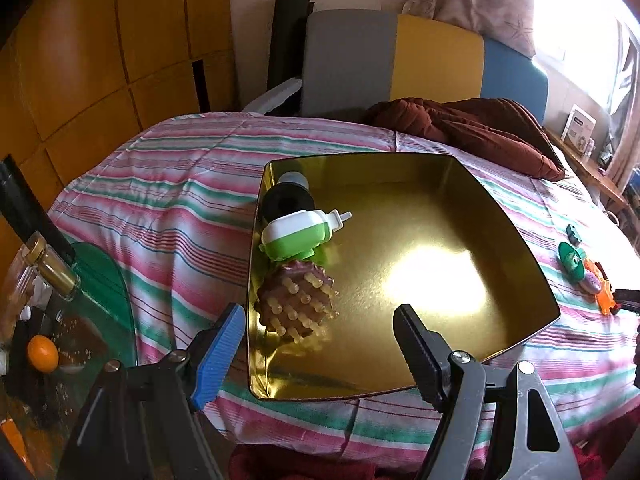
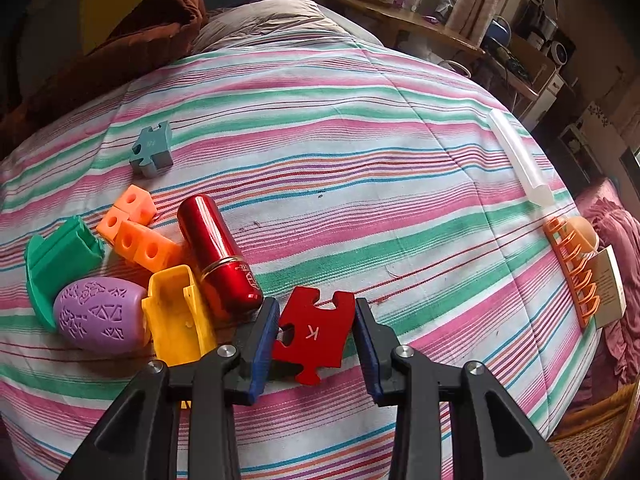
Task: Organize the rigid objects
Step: 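Release the brush beside the bottle and withdraw the left gripper, then lift the red puzzle piece with the right gripper and carry it over the gold tray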
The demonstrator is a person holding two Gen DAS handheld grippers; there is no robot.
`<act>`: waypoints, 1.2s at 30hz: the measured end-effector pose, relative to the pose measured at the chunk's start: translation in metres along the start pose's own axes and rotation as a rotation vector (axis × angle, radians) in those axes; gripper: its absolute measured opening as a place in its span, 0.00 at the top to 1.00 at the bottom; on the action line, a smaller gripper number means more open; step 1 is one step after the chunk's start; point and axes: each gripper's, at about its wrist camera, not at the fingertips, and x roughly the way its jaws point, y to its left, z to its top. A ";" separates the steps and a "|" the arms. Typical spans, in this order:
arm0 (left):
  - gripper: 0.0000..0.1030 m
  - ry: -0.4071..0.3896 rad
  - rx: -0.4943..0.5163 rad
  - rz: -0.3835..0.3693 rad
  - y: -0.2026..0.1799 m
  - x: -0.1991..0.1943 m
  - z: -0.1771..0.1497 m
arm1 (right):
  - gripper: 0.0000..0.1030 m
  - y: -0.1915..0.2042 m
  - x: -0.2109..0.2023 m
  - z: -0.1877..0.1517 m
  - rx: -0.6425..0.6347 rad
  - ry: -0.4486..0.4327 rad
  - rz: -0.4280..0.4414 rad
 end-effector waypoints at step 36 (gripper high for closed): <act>0.25 -0.002 -0.108 0.002 0.046 0.005 -0.009 | 0.64 0.147 -0.172 -0.012 -0.278 -0.298 0.505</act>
